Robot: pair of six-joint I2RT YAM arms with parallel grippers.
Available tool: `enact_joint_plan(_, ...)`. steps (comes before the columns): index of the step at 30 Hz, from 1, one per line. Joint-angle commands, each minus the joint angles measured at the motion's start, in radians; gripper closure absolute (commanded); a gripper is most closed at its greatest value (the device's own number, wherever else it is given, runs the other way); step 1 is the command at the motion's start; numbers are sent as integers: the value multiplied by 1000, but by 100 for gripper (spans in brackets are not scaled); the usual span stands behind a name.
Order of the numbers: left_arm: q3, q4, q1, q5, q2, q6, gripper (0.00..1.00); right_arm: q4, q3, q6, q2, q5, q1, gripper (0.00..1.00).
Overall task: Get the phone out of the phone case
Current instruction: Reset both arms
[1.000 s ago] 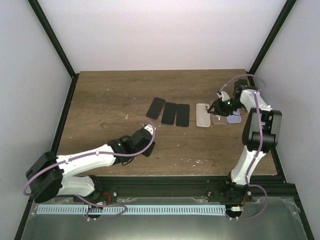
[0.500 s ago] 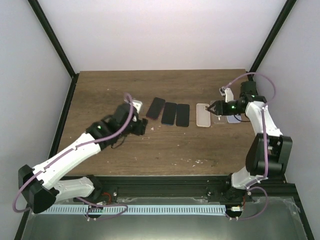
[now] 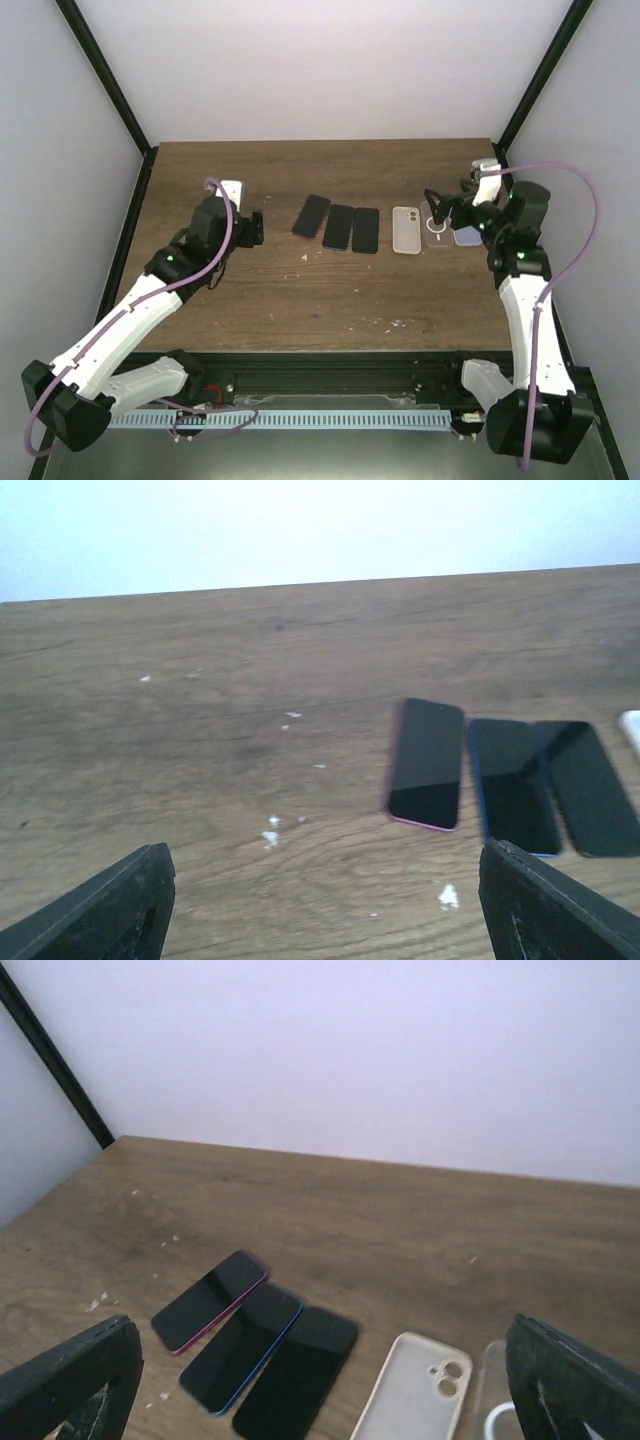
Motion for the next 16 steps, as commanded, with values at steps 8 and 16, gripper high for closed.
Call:
enact_joint_plan(8, -88, 103, 21, -193, -72, 16, 16, 267, -229, 294, -29, 60, -7, 0)
enact_joint_plan(16, -125, 148, 21, -184, -138, 23, 16, 209, -170, 354, 0, 136, -8, 0)
